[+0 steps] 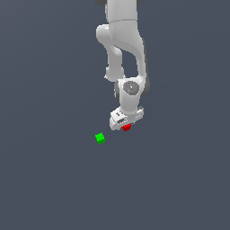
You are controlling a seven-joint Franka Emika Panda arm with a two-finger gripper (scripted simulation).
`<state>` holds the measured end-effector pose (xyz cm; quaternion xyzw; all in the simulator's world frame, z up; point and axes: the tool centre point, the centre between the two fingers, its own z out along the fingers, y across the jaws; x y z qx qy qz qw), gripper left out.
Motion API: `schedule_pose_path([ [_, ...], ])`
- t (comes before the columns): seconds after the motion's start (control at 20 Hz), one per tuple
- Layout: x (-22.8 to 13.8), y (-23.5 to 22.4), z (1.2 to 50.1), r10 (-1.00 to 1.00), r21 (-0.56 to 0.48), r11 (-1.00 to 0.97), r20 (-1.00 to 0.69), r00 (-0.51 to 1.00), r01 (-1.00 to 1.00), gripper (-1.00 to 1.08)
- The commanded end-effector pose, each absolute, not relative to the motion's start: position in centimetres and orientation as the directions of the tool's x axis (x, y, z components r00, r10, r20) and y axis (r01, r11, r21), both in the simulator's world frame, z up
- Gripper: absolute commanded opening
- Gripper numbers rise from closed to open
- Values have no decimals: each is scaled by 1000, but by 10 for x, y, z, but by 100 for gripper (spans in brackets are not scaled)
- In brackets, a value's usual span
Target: Stack the red cube on top of the green cube.
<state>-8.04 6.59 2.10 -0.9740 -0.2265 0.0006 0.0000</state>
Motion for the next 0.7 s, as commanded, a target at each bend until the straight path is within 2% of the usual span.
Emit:
schedule_pose_path([
  [0.0,-80,66,20,441,0,-897,0,897,441,-100],
  [0.65,-80,65,23,441,0,-898,0,898,441,-100],
])
